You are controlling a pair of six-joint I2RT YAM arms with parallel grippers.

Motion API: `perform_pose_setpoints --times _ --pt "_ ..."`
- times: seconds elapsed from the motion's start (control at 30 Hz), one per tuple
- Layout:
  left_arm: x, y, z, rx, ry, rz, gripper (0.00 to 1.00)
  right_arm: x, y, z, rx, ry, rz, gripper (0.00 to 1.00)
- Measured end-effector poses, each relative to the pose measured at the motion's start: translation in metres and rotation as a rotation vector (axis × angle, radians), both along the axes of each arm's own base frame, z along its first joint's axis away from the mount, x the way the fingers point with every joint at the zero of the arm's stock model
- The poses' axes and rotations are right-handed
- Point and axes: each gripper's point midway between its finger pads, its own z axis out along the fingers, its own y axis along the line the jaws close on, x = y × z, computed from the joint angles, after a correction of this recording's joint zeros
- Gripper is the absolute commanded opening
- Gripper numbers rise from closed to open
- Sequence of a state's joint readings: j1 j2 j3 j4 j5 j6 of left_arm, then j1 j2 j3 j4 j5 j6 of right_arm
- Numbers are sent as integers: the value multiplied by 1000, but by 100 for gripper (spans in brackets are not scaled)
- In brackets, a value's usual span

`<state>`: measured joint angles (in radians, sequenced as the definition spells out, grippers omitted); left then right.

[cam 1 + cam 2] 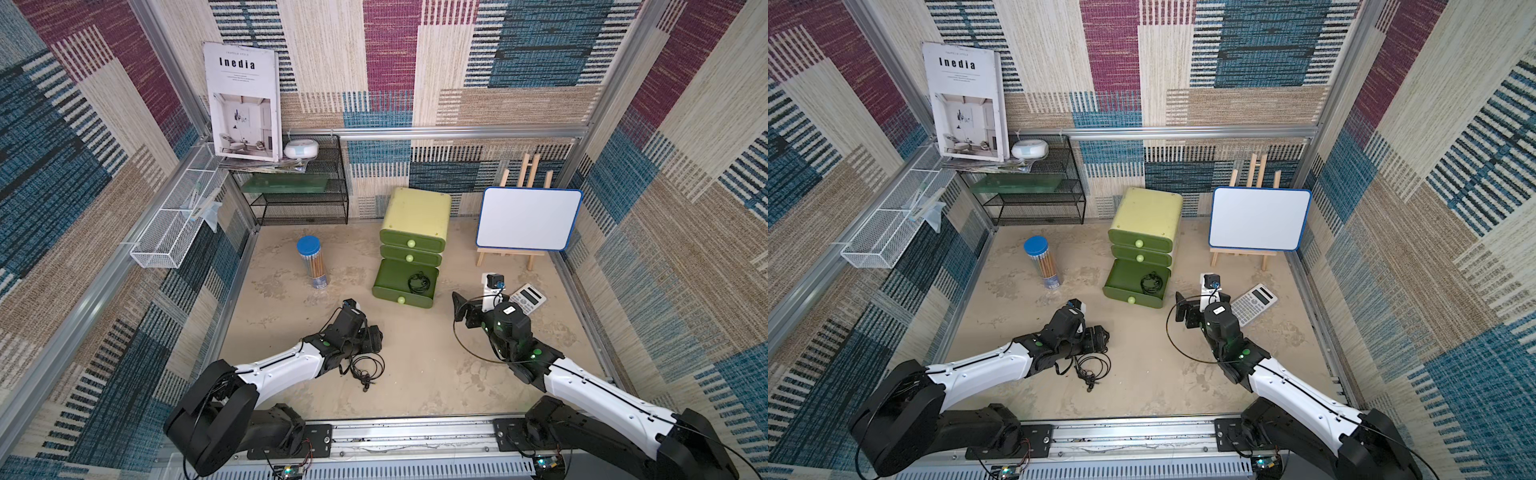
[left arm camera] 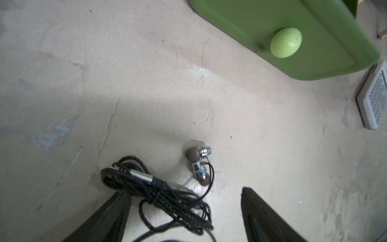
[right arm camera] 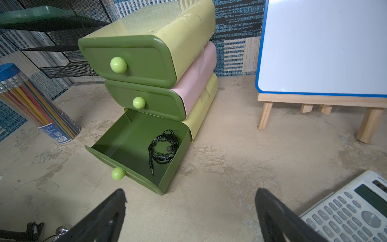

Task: Place the wired earphones into the drawer by color
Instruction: Pick up the wired earphones from the center of the board.

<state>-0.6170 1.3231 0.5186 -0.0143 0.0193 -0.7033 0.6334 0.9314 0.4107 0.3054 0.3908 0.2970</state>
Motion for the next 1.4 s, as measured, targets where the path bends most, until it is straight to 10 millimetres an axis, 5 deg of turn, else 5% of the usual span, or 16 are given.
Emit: perform_pose_setpoints --times 0.5,0.93,1.4 --pt "27 -33 2 21 10 -109 47 0 -2 -1 -5 -3 -8 100" --pt "14 -24 -7 164 61 -136 46 -1 -3 -2 -4 -3 -8 99" --pt "13 -26 -20 220 99 -155 22 -1 -3 -2 -4 -3 -8 100"
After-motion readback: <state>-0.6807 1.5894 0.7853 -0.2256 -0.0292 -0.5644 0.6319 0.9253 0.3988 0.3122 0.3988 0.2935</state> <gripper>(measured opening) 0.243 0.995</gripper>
